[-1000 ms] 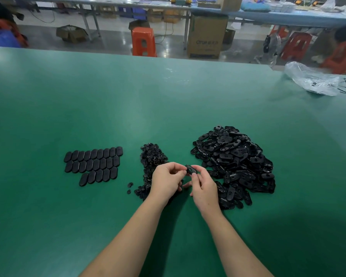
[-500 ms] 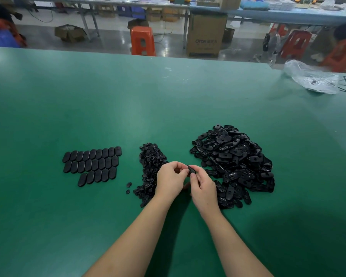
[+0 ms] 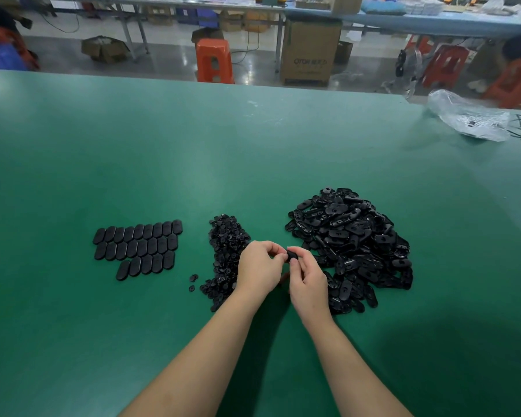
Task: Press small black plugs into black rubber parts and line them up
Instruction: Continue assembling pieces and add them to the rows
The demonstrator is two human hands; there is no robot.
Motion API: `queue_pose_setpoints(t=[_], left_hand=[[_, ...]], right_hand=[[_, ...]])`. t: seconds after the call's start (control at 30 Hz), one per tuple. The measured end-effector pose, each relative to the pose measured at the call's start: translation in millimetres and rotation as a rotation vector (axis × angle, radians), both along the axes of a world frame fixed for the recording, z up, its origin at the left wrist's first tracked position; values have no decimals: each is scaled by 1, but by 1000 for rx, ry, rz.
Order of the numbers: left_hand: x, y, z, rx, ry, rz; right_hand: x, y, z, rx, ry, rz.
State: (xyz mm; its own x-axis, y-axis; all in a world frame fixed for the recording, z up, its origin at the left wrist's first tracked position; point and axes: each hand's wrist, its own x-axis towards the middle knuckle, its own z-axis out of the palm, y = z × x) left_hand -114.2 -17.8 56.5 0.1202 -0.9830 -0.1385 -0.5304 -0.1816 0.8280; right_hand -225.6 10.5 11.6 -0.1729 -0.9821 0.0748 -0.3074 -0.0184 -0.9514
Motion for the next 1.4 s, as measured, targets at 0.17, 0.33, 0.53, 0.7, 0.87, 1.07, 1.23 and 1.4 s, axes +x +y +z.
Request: queue_pose_setpoints(t=[0.17, 0.33, 0.53, 0.7, 0.87, 1.07, 1.23, 1.4], left_hand=[[-1, 0, 1, -14, -17, 16], [-3, 0, 0, -50, -12, 77], [6, -2, -3, 64, 184, -17], [9, -3, -3, 125, 266, -12], [5, 1, -4, 114, 282, 5], [-3, 2, -3, 77, 121, 8], [-5, 5, -2, 62, 89, 14], [-6, 7, -2, 22, 72, 1]], right_hand=[[0, 0, 0, 2, -14, -13], [-1, -1, 0, 2, -46, -18], [-1, -4, -9, 37, -81, -25], [-1, -6, -9, 28, -65, -21], [-2, -6, -10, 49, -81, -17], [-2, -5, -8, 61, -76, -36], [-1, -5, -7, 52, -83, -47], [-2, -4, -7, 26, -82, -40]])
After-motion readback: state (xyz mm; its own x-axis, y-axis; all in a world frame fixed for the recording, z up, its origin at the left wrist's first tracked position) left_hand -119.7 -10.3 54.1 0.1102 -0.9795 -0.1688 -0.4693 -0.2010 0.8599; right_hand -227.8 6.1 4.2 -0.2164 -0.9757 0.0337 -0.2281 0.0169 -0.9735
